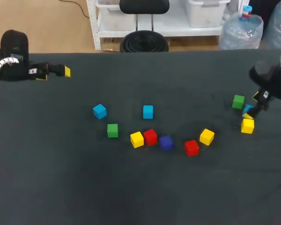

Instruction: Place the blue cubes, place green cubes on the blue cubes, place the yellow cubes on the green cubes, then place the red cubes on the yellow cubes, and place purple cube on the red cubes.

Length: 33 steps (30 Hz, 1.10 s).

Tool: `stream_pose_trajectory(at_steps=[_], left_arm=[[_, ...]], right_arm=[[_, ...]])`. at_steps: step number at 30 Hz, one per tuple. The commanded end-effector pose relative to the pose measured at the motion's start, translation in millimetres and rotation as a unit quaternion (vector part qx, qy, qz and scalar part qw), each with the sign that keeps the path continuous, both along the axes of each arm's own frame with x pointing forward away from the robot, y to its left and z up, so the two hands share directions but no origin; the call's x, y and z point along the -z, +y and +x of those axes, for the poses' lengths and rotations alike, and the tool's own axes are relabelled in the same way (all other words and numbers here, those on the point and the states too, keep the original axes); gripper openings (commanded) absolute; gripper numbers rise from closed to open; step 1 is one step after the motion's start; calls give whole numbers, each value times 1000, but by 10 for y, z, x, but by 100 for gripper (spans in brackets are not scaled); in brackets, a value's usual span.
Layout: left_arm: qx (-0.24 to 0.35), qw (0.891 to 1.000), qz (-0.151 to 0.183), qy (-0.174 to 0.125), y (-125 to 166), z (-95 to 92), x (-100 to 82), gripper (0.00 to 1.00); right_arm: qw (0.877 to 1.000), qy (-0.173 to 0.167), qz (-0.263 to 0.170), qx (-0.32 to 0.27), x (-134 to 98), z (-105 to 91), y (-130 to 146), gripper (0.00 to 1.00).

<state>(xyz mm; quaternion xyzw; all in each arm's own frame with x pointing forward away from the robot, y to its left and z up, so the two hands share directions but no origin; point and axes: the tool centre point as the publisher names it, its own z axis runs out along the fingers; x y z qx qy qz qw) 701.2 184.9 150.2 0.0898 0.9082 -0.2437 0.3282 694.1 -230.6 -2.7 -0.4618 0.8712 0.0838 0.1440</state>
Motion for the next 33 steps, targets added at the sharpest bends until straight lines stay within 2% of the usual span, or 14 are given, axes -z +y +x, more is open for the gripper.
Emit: stream_pose_trajectory(at_steps=[1, 12, 20, 23, 25, 27, 33], left_arm=[[0, 1000, -1, -1, 5, 0, 5, 100], [0, 1000, -1, -1, 5, 0, 5, 100], [0, 1000, -1, -1, 5, 0, 5, 100], [0, 1000, -1, -1, 5, 0, 5, 100], [0, 1000, -1, -1, 5, 0, 5, 100], [0, 1000, -1, -1, 5, 0, 5, 100], [0, 1000, -1, -1, 5, 0, 5, 100]], right_arm=[[1000, 1, 1, -1, -31, -92, -49, 100], [1000, 10, -2, -23, 5, -179, -54, 100], [999, 9, -4, -40, 36, -134, -35, 100], [999, 8, -5, -42, 43, -115, -39, 81], [999, 8, -6, -43, 43, -100, -35, 75], [999, 8, -5, -43, 37, -93, -19, 49], [999, 10, -2, -48, 48, -111, 22, 45]])
